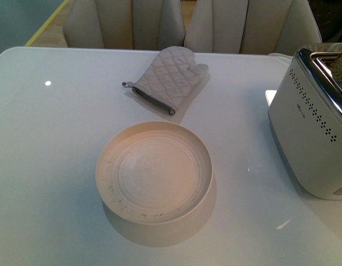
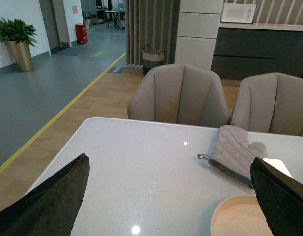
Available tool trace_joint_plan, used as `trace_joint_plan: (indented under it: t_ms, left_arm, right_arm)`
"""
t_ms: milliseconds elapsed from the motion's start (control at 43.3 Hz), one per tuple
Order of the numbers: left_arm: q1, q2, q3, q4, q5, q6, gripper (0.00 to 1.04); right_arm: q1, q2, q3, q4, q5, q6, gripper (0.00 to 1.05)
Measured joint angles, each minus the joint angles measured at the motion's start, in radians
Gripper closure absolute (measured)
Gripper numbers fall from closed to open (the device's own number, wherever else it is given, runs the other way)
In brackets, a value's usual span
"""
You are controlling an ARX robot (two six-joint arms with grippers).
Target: Put bread into toaster
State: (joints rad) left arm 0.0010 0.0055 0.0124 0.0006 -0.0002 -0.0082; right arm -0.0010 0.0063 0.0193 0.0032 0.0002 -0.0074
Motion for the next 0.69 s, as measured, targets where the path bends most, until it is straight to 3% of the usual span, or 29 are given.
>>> trace_joint_plan:
  t_ms: [139, 462, 693]
  left_arm:
    - [0.000, 0.000, 0.000, 0.000, 0.000, 0.000, 0.07]
    - [0.000, 0.000, 0.000, 0.000, 0.000, 0.000, 0.07]
    - [0.000, 0.000, 0.000, 0.000, 0.000, 0.000, 0.07]
  right_arm:
    - [0.000, 0.000, 0.000, 0.000, 0.000, 0.000, 0.72]
    - [0.000, 0.000, 0.000, 0.000, 0.000, 0.001, 0.08]
    - [0.000, 0.000, 0.000, 0.000, 0.000, 0.001, 0.09]
